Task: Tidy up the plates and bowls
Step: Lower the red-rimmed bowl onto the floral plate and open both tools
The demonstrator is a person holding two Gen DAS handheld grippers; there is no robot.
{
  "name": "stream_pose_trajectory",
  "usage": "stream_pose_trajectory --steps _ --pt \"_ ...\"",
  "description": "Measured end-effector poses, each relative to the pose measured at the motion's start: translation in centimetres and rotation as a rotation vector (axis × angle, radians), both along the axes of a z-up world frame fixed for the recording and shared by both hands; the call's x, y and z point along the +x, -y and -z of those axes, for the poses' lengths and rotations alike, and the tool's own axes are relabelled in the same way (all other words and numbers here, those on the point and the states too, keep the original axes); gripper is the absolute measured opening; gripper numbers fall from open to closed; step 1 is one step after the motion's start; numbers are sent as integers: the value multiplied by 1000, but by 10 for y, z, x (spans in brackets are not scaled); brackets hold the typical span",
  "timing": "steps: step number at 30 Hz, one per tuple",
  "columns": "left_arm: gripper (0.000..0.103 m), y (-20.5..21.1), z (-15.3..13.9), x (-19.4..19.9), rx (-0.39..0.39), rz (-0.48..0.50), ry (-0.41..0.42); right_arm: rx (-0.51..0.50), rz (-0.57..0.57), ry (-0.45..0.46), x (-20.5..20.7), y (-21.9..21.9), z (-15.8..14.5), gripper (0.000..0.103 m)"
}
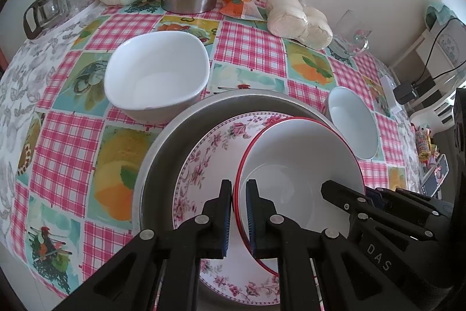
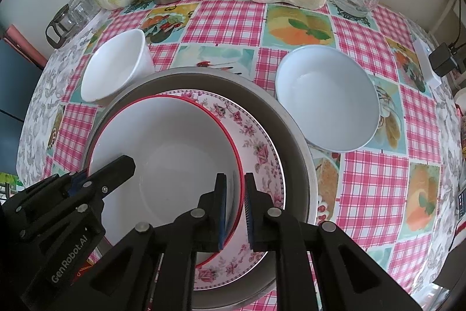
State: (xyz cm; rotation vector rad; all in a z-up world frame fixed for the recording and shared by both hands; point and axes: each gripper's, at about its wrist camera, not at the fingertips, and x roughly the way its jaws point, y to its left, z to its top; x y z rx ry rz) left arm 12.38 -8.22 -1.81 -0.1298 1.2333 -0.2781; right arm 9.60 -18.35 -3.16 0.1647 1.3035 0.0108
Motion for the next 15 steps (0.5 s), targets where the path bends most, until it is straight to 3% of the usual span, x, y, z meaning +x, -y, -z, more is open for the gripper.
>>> stream_pose_trajectory --steps 12,14,15 --pt "16 -2 -9 -3 37 4 42 -12 0 22 -2 3 -7 21" --pt "23 -4 -13 -3 37 -3 52 -11 1 29 -2 3 -9 33" --pt "33 -6 -16 -3 32 -7 59 -8 1 31 -3 3 -10 43"
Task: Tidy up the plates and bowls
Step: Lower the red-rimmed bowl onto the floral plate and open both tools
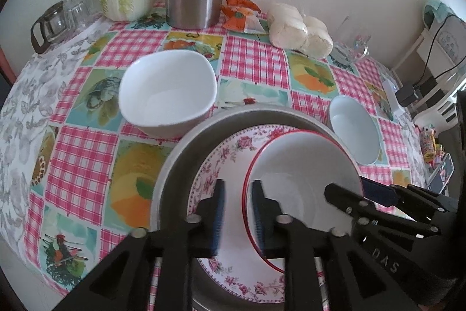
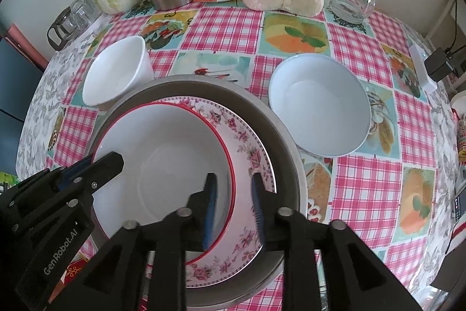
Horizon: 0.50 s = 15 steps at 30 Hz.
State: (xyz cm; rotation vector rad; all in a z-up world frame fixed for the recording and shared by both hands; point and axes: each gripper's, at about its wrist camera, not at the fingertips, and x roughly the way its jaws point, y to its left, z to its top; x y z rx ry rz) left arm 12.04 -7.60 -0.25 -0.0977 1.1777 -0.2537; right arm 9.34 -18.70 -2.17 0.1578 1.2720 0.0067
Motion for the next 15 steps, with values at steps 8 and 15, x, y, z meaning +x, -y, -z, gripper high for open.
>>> stream_pose_trajectory --steps 8,15 --pt "66 -18 -14 1 -10 -53 36 8 -22 20 -2 -4 -6 78" --pt "77 -37 -19 3 -5 -104 54 24 -40 32 -4 -5 -6 89"
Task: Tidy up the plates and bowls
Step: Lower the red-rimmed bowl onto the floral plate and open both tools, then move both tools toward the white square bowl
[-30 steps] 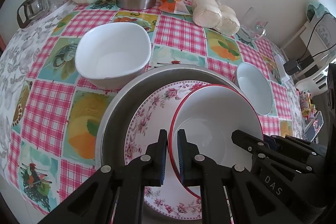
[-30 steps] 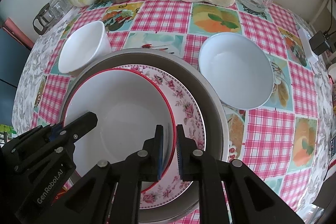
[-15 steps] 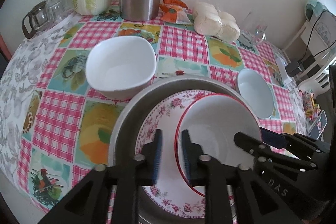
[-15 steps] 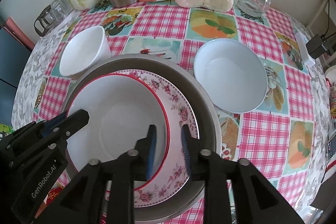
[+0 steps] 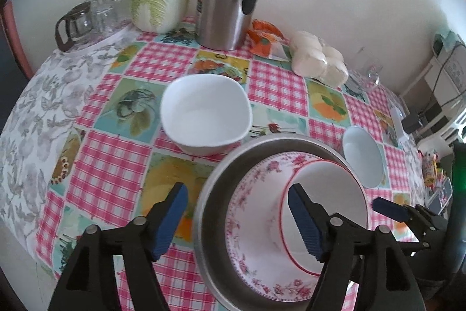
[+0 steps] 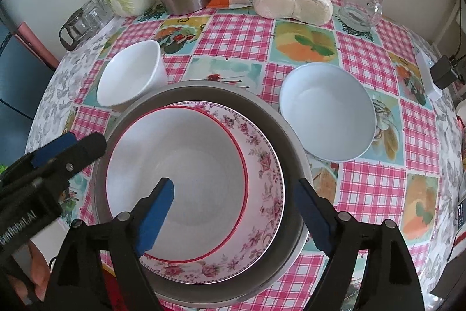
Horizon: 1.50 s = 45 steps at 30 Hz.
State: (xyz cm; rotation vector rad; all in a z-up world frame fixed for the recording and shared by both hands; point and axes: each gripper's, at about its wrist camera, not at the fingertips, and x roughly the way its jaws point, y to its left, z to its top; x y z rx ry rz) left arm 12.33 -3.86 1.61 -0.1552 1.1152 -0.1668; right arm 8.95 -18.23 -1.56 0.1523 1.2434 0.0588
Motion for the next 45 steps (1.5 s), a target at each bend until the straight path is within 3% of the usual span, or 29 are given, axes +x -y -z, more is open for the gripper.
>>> stream_pose_trajectory --steps 2,7,16,30,34,45 --pt "81 -5 0 0 10 -17 1 -8 -1 8 -1 0 -1 99" --pt "103 -19 3 3 47 -66 -5 -20 15 24 -2 2 -4 100" --pt "103 -48 8 9 105 -134 35 -30 50 40 -6 1 -16 100" --pt "103 -91 -3 12 63 -226 93 28 90 62 -4 -29 -41 100" --pt "103 -107 -10 12 12 -250 121 49 111 60 6 -39 -46 100" --pt "103 -141 -1 26 -50 -311 114 9 101 93 37 -74 -59 100"
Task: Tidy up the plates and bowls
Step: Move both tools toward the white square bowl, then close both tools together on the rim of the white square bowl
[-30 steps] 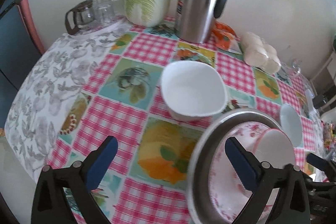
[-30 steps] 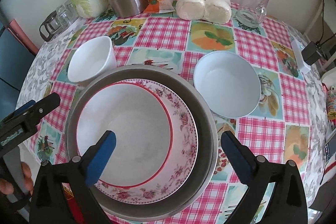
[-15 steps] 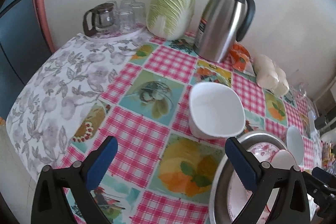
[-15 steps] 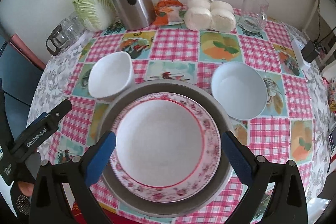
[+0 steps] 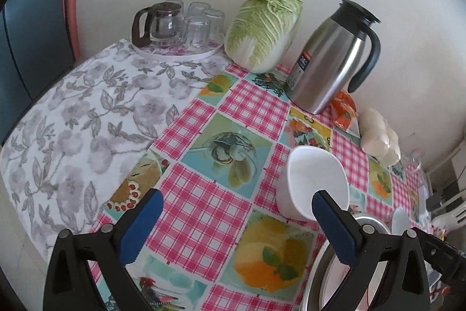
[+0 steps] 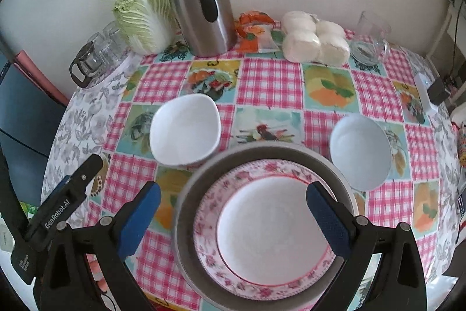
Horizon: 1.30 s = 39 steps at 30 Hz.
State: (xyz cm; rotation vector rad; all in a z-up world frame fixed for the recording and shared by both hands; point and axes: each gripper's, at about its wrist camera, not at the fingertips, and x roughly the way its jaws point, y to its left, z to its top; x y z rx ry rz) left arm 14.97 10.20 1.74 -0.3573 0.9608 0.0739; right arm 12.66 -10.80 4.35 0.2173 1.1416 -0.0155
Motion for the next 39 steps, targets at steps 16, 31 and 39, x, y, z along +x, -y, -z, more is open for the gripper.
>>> stream_pose_trajectory --steps 16,31,39 --pt "103 -13 37 46 -71 2 -80 -49 95 -39 51 -13 21 100" --pt "87 13 69 70 -135 69 -109 -79 102 -114 88 -21 70 69" --pt "80 34 84 77 -127 116 -141 -81 86 -153 97 -24 92 44"
